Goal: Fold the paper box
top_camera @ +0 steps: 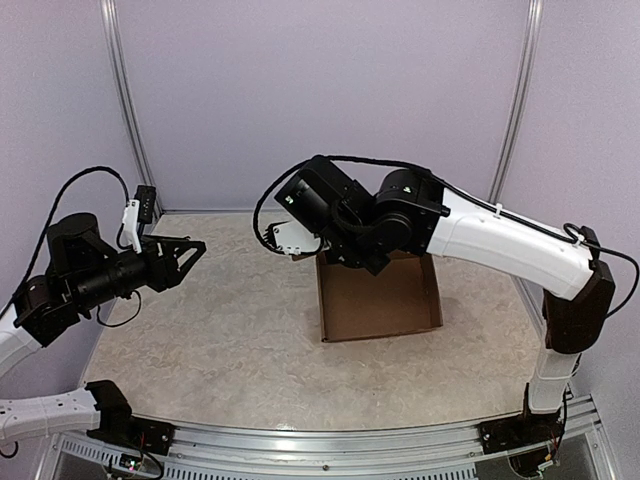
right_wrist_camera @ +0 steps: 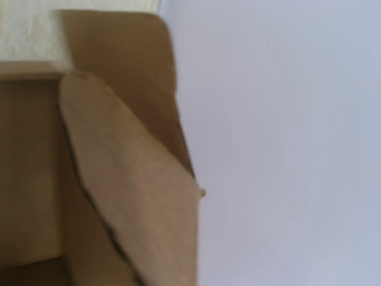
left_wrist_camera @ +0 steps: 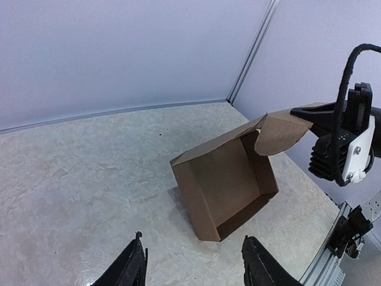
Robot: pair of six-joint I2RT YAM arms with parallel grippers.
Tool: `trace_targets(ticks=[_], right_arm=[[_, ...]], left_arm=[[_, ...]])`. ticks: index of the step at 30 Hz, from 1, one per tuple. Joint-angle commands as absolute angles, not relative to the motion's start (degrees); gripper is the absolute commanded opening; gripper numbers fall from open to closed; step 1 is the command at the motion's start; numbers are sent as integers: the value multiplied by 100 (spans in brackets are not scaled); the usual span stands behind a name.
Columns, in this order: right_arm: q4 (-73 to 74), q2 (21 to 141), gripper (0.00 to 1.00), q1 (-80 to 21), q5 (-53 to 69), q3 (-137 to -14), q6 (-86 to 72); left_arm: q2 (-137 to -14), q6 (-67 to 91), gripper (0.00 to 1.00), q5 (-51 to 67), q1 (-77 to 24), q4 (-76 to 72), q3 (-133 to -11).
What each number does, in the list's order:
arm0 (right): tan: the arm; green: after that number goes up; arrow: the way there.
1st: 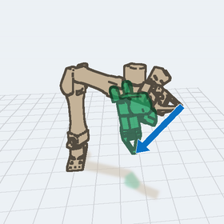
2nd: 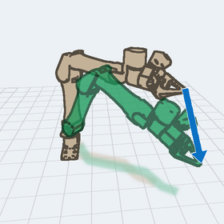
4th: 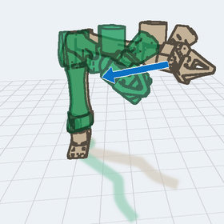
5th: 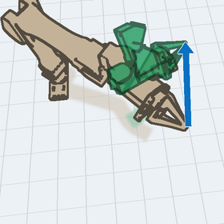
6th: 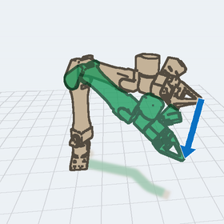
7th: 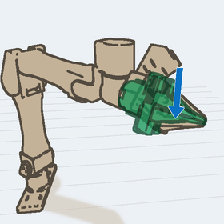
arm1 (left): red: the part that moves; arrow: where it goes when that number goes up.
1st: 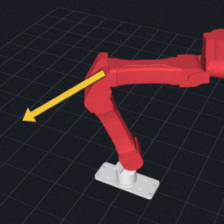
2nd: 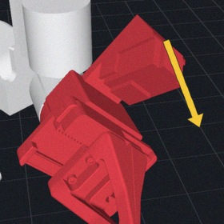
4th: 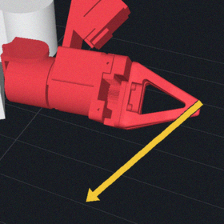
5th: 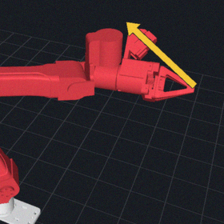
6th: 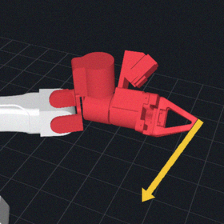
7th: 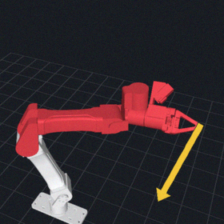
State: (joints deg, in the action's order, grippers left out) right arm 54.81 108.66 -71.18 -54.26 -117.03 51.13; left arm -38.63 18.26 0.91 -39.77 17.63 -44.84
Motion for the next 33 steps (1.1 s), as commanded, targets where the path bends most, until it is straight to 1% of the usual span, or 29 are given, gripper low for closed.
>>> trace_targets(ticks=[1, 4, 9, 20, 21, 26, 29, 30, 33], right_arm=[[5986, 11063, 0, -7208, -5177, -11780, 4499], [6115, 11109, 0, -7206, -4776, -11463, 3991], [5830, 11048, 0, -7121, -4349, -10967, 3540], [5924, 11115, 0, -6966, -3910, -10792, 2958], [5883, 11080, 2, -6964, -3812, -10774, 2934], [5456, 10756, 28, -6963, -3405, -10393, 2933], [5203, 10480, 45, -6959, -3196, -10134, 2908], [5141, 10368, 49, -6953, -3124, -10049, 2880], [4955, 9970, 57, -6953, -2917, -9751, 2803]], left_arm=[[-3865, 1894, 53, 19, -3946, 1688, -4338], [-3914, 1920, 53, 18, -3947, 1641, -4304], [-3996, 1934, 53, 18, -3946, 1564, -4248], [-4204, 2016, 53, 85, -3946, 1346, -4163], [-4214, 2025, 53, 84, -3946, 1332, -4154], [-4333, 2030, 53, 129, -3946, 1265, -4140], [-4424, 2026, 54, 139, -3946, 1233, -4126], [-4441, 2022, 55, 140, -3946, 1217, -4124], [-4527, 2009, 60, 165, -3940, 1117, -4109]])
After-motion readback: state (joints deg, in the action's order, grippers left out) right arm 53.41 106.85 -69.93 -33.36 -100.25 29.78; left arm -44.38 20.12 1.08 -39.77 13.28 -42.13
